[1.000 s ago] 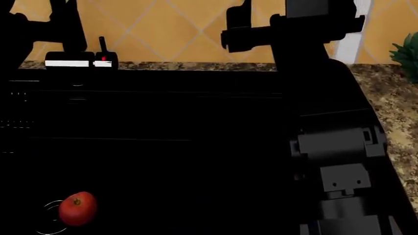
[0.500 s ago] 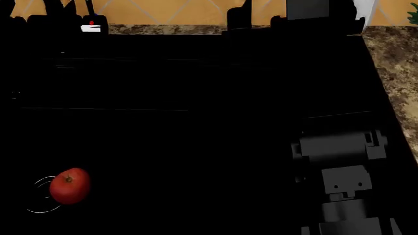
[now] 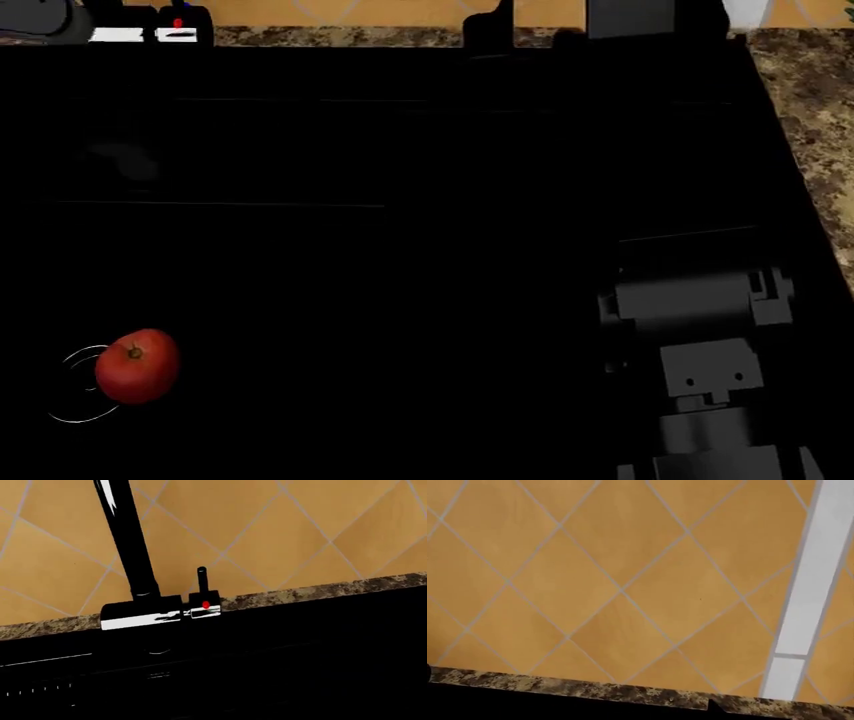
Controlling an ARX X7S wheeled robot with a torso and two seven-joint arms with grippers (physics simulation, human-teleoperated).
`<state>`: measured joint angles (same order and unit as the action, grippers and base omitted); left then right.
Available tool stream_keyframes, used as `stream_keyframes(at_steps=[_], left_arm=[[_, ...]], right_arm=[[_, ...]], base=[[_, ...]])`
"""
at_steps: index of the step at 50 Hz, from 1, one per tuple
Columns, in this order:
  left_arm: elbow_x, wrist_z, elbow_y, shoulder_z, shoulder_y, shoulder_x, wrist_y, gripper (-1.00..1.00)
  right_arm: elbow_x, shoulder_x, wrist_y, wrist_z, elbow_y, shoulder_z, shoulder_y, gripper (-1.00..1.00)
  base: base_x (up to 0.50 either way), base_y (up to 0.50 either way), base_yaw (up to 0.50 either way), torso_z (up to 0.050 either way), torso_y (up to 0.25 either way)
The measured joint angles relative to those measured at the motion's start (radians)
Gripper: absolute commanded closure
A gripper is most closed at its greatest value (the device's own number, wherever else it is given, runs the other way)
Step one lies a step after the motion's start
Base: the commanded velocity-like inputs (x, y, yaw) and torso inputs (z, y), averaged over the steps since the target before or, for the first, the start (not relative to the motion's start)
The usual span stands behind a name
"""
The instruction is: Pick the tomato from the sink and place it on the plate located on the counter
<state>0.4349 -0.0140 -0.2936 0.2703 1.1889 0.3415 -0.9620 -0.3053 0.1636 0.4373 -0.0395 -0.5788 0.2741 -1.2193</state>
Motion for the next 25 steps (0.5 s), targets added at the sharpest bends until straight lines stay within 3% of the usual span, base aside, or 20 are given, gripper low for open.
stream_keyframes(at_steps=[12, 25], left_arm=[[0.054, 0.033, 0.09, 0.061, -0.012, 0.068, -0.241, -1.0], [0.103, 0.066, 0.163, 0.107, -0.059, 0.131, -0.386, -1.0]], right_arm=[[-0.009, 0.003, 0.006, -0.002, 0.011, 0.002, 0.001, -1.0], [-0.02, 0.009, 0.013, -0.007, 0.029, 0.002, 0.005, -1.0]], base=[[0.0, 0.0, 0.0, 0.0, 0.0], [0.0, 0.0, 0.0, 0.0, 0.0]])
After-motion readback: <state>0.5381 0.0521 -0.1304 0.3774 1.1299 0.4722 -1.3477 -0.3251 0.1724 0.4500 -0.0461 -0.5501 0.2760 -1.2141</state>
